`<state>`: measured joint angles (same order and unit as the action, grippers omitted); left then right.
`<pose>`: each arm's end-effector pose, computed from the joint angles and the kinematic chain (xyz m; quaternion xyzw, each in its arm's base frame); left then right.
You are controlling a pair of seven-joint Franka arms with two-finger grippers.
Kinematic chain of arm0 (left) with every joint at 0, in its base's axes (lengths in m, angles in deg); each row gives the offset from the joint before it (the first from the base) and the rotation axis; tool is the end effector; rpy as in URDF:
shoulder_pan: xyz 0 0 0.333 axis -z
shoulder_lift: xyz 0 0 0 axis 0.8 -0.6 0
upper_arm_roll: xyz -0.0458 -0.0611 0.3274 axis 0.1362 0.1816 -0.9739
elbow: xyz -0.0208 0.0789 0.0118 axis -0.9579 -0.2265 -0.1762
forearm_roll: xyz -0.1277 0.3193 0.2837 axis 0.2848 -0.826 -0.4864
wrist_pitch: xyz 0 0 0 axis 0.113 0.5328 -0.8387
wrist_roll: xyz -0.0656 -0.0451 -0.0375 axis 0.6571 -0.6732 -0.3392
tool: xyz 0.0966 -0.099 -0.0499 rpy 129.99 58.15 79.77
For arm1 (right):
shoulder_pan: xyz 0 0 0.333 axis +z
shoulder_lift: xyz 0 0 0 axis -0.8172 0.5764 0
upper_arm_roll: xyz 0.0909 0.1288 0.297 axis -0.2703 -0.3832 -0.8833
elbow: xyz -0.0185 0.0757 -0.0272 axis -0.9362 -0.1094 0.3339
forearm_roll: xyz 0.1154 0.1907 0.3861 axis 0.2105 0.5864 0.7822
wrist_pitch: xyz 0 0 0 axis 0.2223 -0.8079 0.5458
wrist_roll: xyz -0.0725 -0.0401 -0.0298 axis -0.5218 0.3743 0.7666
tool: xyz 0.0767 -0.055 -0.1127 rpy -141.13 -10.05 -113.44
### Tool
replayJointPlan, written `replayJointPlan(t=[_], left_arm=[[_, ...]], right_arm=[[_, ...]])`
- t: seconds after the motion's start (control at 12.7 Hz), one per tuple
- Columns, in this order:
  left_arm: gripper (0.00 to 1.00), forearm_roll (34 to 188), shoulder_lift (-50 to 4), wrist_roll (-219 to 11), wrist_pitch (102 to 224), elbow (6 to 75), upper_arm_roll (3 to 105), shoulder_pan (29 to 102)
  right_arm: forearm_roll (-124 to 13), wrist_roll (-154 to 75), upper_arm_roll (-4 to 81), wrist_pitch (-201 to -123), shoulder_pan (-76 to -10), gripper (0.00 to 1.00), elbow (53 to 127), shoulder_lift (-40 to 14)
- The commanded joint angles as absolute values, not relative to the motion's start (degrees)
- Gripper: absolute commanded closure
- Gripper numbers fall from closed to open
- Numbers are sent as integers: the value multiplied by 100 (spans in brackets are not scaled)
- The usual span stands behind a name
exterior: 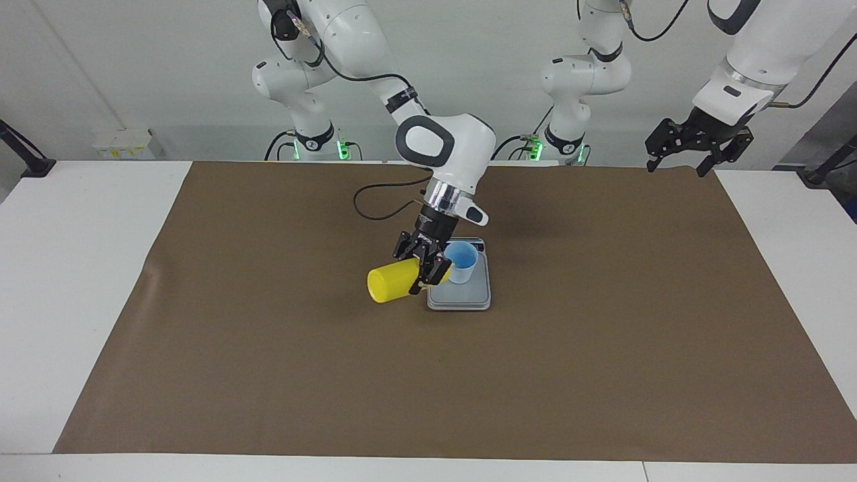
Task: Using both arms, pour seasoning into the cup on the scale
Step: 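Tilt the bottle with the right gripper to pour into the cup, then turn the bottle upright and carry it back with the right gripper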
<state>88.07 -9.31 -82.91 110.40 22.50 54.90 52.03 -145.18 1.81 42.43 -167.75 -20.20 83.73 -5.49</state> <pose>0.5761 -0.0376 0.6263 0.9968 -0.0753 -0.0151 0.0218 0.6281 0.3975 0.3557 0.4614 0.7860 -0.0157 0.4112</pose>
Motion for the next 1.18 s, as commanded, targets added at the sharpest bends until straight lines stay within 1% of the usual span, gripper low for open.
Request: replayJointPlan(t=[0.0, 0.16, 0.24, 0.47, 1.1], left_arm=[[0, 8719, -767, -8263, 11061, 2433, 5522, 5138], [0, 8719, -767, -8263, 11061, 2433, 5522, 5138], [0, 8719, -767, -8263, 11061, 2433, 5522, 5138], [0, 8719, -767, -8263, 11061, 2433, 5522, 5138], [0, 8719, -767, -8263, 11061, 2433, 5522, 5138]], right_arm=[[-14514, 174, 4216, -17050, -2140, 100, 8355, -581], [-14102, 139, 4216, -17112, -2262, 100, 8347, -625], [-13804, 148, 4216, -17286, -2342, 100, 8390, -695], [-13355, 183, 4216, -17288, -2448, 100, 8461, -950], [-10702, 262, 4216, -17271, -3168, 100, 8917, -1776]])
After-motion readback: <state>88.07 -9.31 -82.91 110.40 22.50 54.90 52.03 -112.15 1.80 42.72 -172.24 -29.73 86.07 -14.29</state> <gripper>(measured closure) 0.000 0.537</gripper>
